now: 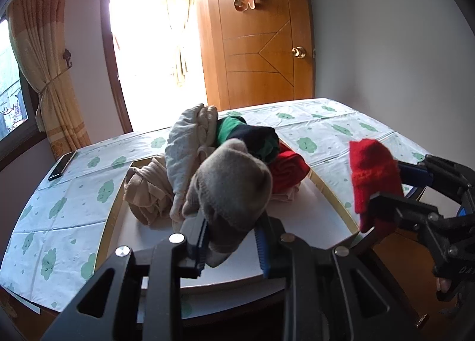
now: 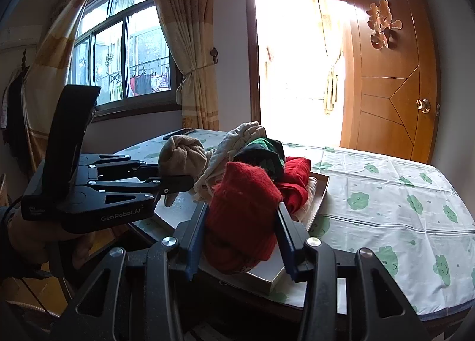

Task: Take underwear out of drawer
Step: 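Lower both socks onto the pile in the tray and open both grippers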

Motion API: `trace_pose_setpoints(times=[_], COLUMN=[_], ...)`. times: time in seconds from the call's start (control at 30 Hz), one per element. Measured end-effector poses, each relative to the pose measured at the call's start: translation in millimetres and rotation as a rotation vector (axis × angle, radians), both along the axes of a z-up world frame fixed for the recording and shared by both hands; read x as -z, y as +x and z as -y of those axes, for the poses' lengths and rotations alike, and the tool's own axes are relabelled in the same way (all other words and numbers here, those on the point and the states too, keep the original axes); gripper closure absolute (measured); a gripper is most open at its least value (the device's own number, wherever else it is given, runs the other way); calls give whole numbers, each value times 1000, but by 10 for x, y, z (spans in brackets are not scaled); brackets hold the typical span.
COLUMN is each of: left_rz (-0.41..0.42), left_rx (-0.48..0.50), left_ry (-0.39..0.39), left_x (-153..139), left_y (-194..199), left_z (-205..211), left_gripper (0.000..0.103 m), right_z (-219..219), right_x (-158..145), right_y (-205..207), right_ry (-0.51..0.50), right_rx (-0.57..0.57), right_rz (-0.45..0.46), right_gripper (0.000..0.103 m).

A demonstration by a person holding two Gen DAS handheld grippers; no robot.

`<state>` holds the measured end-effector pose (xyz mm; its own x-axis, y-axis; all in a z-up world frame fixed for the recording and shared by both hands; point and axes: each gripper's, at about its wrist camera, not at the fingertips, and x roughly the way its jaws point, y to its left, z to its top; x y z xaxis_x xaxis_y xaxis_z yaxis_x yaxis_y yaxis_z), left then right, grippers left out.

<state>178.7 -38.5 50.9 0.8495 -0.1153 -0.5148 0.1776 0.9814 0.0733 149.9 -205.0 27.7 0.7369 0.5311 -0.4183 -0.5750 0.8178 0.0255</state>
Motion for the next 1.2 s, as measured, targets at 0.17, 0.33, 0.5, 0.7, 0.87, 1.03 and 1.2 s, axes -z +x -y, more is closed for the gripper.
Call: trace_pose_setpoints(times=[0.17,0.33,0.5,0.7,0.87,1.03,1.2], left_rz=[-27,-75,-124,-162,-211,-241,-268], left_rx=[0,-1,-3,-1,4,12,24], left_ry=[5,0,-5,7,25,37,58], left_x=[2,57,136,176,231,288,350], left_y=[101,224,323,405,500,548,583], left_z=[29,49,75,118,162,205,288], left_gripper=[78,78,78,78,78,78,78], right_z=[-38,-108,-168,-255,-283,-277,-292], right_x=[19,58,93,150,205,239,307], right_y=[172,278,373,454,517,565,628], right_ry=[-4,-35,-64,-107,-126,-132,-151], right_rx=[10,11,16,18,26,39,47], right_rz=[-33,-52,-73,-94,-112,-128,-155], right_gripper=[56,56,56,56,56,56,56])
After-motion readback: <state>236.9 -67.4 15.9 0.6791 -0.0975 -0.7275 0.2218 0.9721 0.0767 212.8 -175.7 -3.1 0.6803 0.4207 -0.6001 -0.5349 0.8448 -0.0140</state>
